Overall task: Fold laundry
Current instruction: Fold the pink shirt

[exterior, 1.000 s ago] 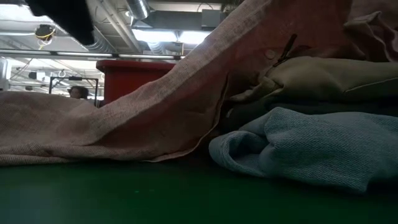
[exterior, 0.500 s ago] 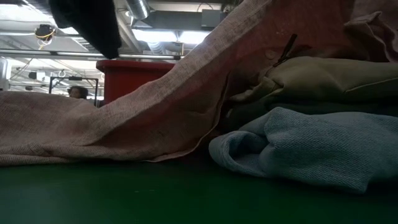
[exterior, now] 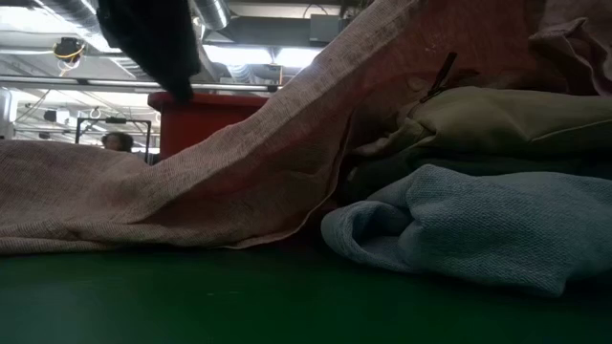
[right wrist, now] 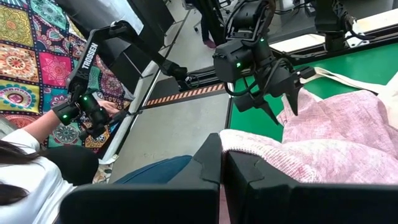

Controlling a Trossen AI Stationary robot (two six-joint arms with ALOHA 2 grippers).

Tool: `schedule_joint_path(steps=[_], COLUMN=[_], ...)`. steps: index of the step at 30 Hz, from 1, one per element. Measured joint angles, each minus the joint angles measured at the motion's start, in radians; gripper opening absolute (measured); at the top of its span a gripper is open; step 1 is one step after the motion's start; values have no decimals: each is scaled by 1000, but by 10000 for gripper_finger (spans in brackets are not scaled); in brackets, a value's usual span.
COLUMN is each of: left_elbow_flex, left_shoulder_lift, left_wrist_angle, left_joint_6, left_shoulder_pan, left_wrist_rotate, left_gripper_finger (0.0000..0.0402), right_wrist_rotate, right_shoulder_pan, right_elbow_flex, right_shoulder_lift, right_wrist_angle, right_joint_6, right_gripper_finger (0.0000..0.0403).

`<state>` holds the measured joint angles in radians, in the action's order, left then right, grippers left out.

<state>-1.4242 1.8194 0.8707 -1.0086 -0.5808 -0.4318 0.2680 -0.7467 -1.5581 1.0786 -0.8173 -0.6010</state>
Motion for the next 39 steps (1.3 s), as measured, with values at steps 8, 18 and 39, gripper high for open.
schedule_joint_path(steps=[8,18,39], left_elbow_flex=[0,0,0], left_shoulder_lift=[0,0,71], left_wrist_angle=[0,13,-345], left_joint_6=[1,-3,242], left_shoulder_pan=[-1,0,-44], left_wrist_rotate=[-46,-54,-105], left_gripper_finger=[221,216,206], right_wrist_rotate=[-10,-95,141], right_shoulder_pan=[0,-5,-236], right_elbow_flex=[0,-1,-1], right_shoulder_lift=[0,16,32], right_wrist_angle=[0,5,77], right_joint_6=[0,-94,-70], right_gripper_finger=[2,3,3])
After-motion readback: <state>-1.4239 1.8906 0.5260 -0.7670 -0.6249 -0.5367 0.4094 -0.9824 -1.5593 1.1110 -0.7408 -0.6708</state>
